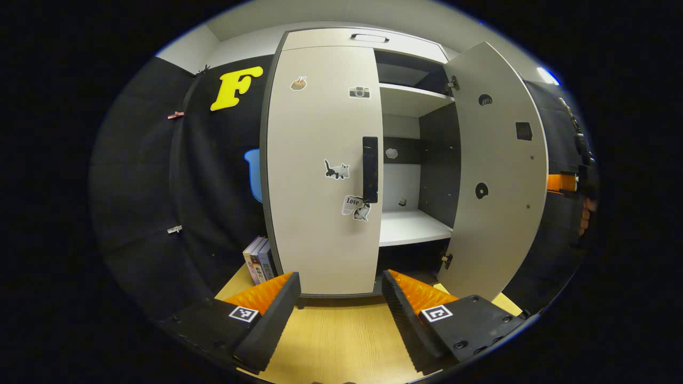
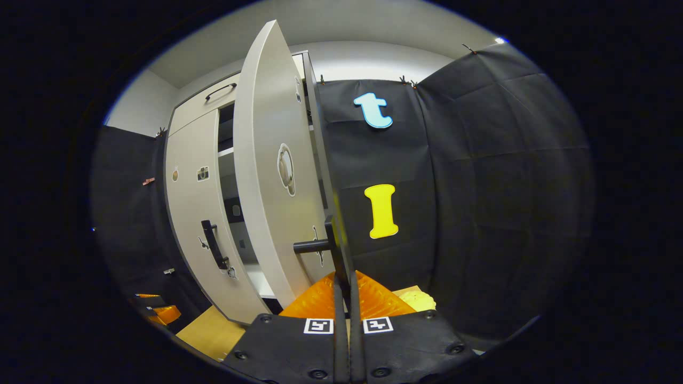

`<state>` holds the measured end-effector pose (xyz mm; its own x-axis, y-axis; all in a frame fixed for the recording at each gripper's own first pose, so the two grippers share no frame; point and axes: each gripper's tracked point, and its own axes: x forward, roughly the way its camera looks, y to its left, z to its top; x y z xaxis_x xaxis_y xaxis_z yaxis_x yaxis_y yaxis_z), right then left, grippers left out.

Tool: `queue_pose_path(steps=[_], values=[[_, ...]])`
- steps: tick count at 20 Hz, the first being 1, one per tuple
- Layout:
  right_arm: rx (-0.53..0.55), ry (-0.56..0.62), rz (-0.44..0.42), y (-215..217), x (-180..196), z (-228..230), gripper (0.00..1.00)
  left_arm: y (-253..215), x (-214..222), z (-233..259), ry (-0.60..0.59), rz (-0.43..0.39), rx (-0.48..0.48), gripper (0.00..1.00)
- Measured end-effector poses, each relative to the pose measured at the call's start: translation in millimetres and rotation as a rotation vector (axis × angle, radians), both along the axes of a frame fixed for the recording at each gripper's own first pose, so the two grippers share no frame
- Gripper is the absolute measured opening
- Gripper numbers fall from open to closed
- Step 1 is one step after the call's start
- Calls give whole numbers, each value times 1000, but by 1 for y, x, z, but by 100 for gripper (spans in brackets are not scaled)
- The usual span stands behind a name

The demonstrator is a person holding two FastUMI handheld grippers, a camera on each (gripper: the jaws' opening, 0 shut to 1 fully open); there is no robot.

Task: Open the right door of the double-door shoe cabinet with the right hand, and open the left door with the left hand.

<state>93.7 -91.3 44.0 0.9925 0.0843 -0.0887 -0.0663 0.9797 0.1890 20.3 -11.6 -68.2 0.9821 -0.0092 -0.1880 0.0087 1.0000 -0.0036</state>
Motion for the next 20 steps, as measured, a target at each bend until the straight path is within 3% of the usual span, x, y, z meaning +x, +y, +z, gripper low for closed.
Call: queue_pose_path(steps=[3,6,8,11,13,15,16,17,19,20], values=[[11,0,-5,-5,-20,-1,8,2,-3,0,1,3,-36,95],[-1,9,-74,-25,-38,-4,8,4,-6,3,-3,-11,-27,95],[30,11,-121,-28,-51,-2,6,4,-7,4,-13,-27,-15,95],[102,17,-209,-31,-70,-8,10,3,-9,8,-28,-64,-22,95],[149,52,-234,-13,-85,-25,20,4,-12,10,-37,-83,-31,95],[169,63,-255,1,-101,-35,54,5,-14,14,-50,-97,-41,95],[166,65,-255,10,-106,-41,46,7,-15,17,-63,-102,-44,95],[155,76,-247,20,-111,-49,48,9,-15,20,-76,-104,-43,95],[131,111,-226,38,-118,-65,92,14,-12,27,-91,-104,-35,95],[120,118,-216,44,-125,-72,87,14,-9,33,-104,-108,-35,95]])
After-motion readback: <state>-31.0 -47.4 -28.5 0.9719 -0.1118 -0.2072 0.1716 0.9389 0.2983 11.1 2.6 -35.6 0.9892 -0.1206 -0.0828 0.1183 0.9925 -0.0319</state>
